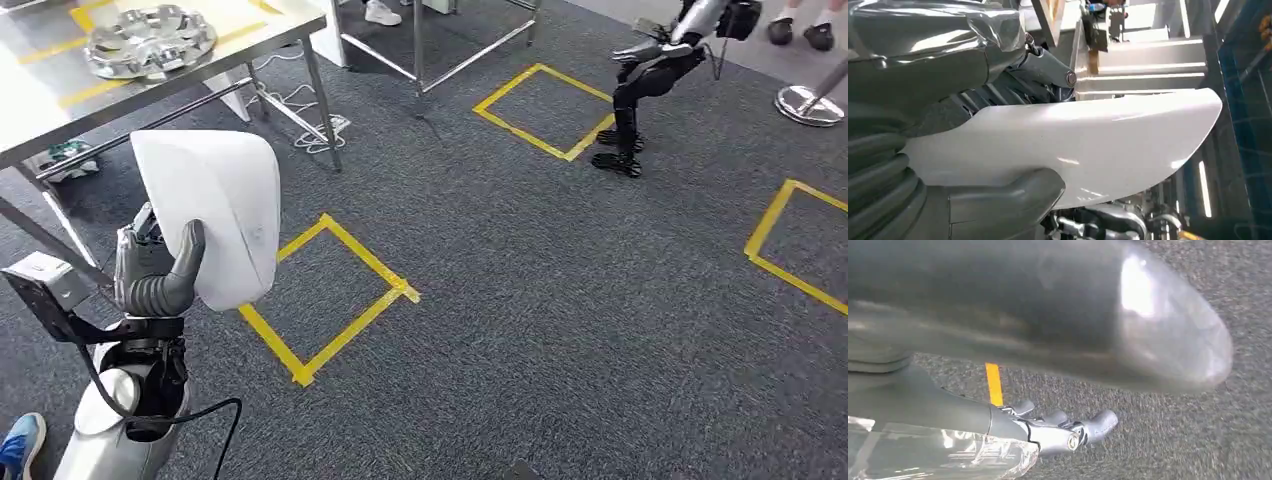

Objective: Take the parts from the cabinet and place them on the table.

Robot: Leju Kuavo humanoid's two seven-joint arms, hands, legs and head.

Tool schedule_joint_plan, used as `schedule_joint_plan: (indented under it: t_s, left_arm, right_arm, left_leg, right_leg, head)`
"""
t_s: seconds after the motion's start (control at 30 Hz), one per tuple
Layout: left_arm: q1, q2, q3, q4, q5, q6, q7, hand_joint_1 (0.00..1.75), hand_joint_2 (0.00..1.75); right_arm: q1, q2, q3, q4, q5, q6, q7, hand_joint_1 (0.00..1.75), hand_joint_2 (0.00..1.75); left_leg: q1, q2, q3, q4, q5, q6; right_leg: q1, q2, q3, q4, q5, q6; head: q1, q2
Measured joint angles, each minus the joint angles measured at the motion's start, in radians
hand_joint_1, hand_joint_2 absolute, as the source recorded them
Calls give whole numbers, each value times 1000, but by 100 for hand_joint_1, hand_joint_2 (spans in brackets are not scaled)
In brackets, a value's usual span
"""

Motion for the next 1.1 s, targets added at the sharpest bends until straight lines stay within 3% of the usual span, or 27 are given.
schedule_joint_plan:
  t_s: [0.03,0.07,0.13,0.17,0.2,0.27,0.33,0.37,0.4,0.43,0.5,0.53,0.57,0.6,0.63,0.67,0.7,0.73,0.8,0.83,0.87,0.9,0.93,0.97,1.03,1.07,1.1]
  left_arm:
    - [0,-2,-1,6,0,0,0,175,175]
    - [0,-3,-2,12,0,1,0,175,175]
    - [-2,-3,-2,21,3,7,-3,175,175]
    - [-3,-3,-3,25,7,9,-6,175,175]
    - [-3,-2,-3,29,10,9,-10,175,175]
    - [-5,1,-3,32,12,12,-16,175,175]
    - [-1,5,-4,35,16,15,-15,175,175]
    - [0,7,-4,35,16,18,-14,175,175]
    - [-4,9,-4,35,17,23,-15,175,175]
    - [-8,11,-4,35,17,23,-14,175,175]
    - [-5,11,-4,37,17,24,-14,175,175]
    - [-2,13,-4,38,17,26,-14,175,175]
    - [0,14,-4,39,17,30,-14,175,175]
    - [0,16,-4,39,17,33,-14,175,175]
    - [-1,17,-4,39,16,36,-14,175,175]
    - [-2,18,-4,37,15,43,-14,175,175]
    - [-4,20,-3,32,11,45,-14,175,175]
    - [-5,20,-2,30,11,46,-14,175,175]
    - [-8,22,-3,28,9,46,-14,175,175]
    - [-8,23,-2,27,9,46,-13,175,175]
    - [-5,23,-2,22,9,46,-12,175,175]
    - [-2,21,-3,21,9,46,-14,175,175]
    - [-11,20,-3,21,9,48,-12,175,175]
    - [-15,19,-3,21,9,48,-11,175,175]
    - [-8,15,-3,21,7,48,-10,175,175]
    - [-3,14,-3,22,6,49,-8,175,175]
    - [1,13,-3,22,5,52,-8,175,175]
  right_arm:
    - [2,-2,0,0,1,0,0,0,0]
    - [1,-5,0,0,2,1,0,0,0]
    - [-4,-8,0,0,9,4,0,0,0]
    - [-6,-8,0,0,13,8,2,0,0]
    - [-8,-5,1,0,16,11,5,0,0]
    - [-13,-6,1,0,19,18,10,0,0]
    - [-17,-5,2,0,20,18,10,0,0]
    - [-21,-5,2,0,21,18,10,0,0]
    - [-22,-6,2,0,24,18,10,0,0]
    - [-20,-6,2,0,26,19,10,0,0]
    - [-16,-6,2,0,29,19,11,0,0]
    - [-16,-6,2,0,32,19,13,0,0]
    - [-17,-6,2,0,35,20,13,0,0]
    - [-18,-6,2,0,37,20,13,0,0]
    - [-20,-6,2,0,38,22,13,0,0]
    - [-21,-5,2,0,39,24,13,0,0]
    - [-21,2,2,0,41,28,12,0,0]
    - [-22,5,2,0,41,29,12,0,0]
    - [-22,3,2,0,42,32,12,0,0]
    - [-24,6,2,0,43,32,12,0,0]
    - [-26,7,2,-3,43,32,12,0,0]
    - [-30,5,2,-3,43,32,12,0,0]
    - [-30,2,2,-3,43,32,11,0,0]
    - [-29,1,2,-3,44,32,11,0,0]
    - [-20,-4,2,-2,46,33,13,0,0]
    - [-18,-6,2,-2,47,35,13,0,0]
    - [-19,-7,2,-2,50,35,15,0,0]
  left_leg:
    - [0,-16,-1,1,0,-2]
    - [3,-35,0,3,-1,-6]
    - [11,-64,0,13,-8,-20]
    - [16,-78,-2,25,-15,-31]
    - [11,-88,-9,33,-22,-42]
    - [14,-100,-20,40,-22,-50]
    - [18,-117,-22,37,-21,-58]
    - [19,-85,-24,48,-28,-62]
    - [13,-21,-38,82,-46,-65]
    - [15,14,-73,152,-82,-68]
    - [16,31,-167,327,-155,-68]
    - [16,31,-196,377,-163,-67]
    - [16,31,-200,376,-149,-62]
    - [12,32,-178,327,-113,-53]
    - [5,41,-130,232,-63,-36]
    - [-9,69,-78,137,-23,-14]
    - [-35,143,-45,74,-24,19]
    - [-32,153,-45,73,-27,25]
    - [-41,124,-46,61,-24,26]
    - [-42,110,-46,54,-21,30]
    - [-27,87,-17,17,-2,35]
    - [-25,76,-6,1,3,29]
    - [-18,60,-3,-5,11,31]
    - [-12,44,-4,-5,12,26]
    - [-9,6,-6,-4,12,22]
    - [-5,-14,-7,-2,12,16]
    - [-1,-31,-6,-1,10,8]
  right_leg:
    - [-4,0,-22,32,-3,8]
    - [-10,0,-17,8,16,21]
    - [-22,10,53,-153,95,54]
    - [-33,39,97,-247,133,69]
    - [-28,69,98,-249,125,63]
    - [-24,51,102,-254,126,38]
    - [-24,32,105,-255,127,23]
    - [-27,23,107,-256,127,18]
    - [-25,16,110,-257,124,11]
    - [-19,5,112,-257,122,3]
    - [-8,-21,112,-256,117,-4]
    - [-3,-33,112,-256,115,-7]
    - [2,-45,114,-256,113,-9]
    - [9,-58,118,-256,110,-13]
    - [16,-73,124,-257,106,-17]
    - [21,-84,131,-257,102,-18]
    - [17,-94,135,-260,98,-20]
    - [31,-106,134,-261,96,-14]
    - [17,-136,138,-264,94,-8]
    - [19,-151,143,-270,93,-4]
    - [30,-157,144,-276,88,-2]
    - [23,-97,148,-257,82,0]
    - [18,-38,119,-196,57,-4]
    - [13,-11,82,-121,29,-4]
    - [2,1,5,15,-14,4]
    - [-5,1,-9,29,-9,15]
    - [-11,1,5,-13,17,33]
  head:
    - [1,0]
    - [0,0]
    - [0,0]
    - [1,0]
    - [3,0]
    - [-2,0]
    - [-2,0]
    - [-2,0]
    - [-8,0]
    - [-8,0]
    - [-8,0]
    - [-8,0]
    - [-9,0]
    - [-8,0]
    - [-8,0]
    - [-8,0]
    - [-6,0]
    - [0,0]
    - [-5,0]
    - [-5,0]
    - [-6,0]
    - [0,0]
    - [-3,0]
    - [1,0]
    - [0,0]
    - [0,0]
    - [0,0]
